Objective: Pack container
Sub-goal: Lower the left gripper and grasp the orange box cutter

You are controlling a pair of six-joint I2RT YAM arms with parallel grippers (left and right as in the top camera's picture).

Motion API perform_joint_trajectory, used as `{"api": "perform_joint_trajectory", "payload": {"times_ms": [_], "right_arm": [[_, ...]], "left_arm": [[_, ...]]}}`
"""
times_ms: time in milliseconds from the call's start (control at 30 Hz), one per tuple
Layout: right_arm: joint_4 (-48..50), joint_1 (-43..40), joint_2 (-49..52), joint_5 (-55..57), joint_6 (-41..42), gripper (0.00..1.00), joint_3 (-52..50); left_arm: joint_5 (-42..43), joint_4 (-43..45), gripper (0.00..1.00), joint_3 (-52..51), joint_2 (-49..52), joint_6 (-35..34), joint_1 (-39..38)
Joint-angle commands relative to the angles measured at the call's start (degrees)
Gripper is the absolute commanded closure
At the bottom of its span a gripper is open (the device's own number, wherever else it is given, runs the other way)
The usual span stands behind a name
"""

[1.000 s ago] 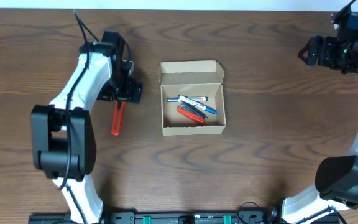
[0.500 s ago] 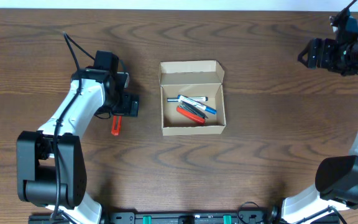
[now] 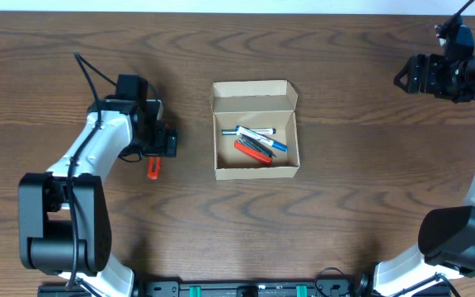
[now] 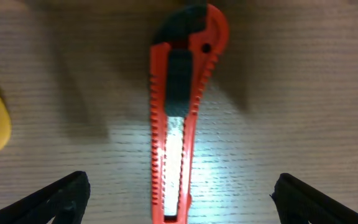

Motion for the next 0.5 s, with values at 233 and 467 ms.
{"api": "perform_joint_trajectory", "payload": {"times_ms": [233, 467], "right_arm": [[-0.31, 0.55, -0.66, -0.63, -0.92, 0.20, -0.17], [-0.26, 0.55, -0.66, -0.66, -1.14, 0.21, -0.17]], "left_arm": [[1.33, 0.66, 0.05, -0.26, 4.33, 0.61, 0.39], [1.57, 1.55, 0.05, -0.26, 5.46, 1.33, 0.39]]}}
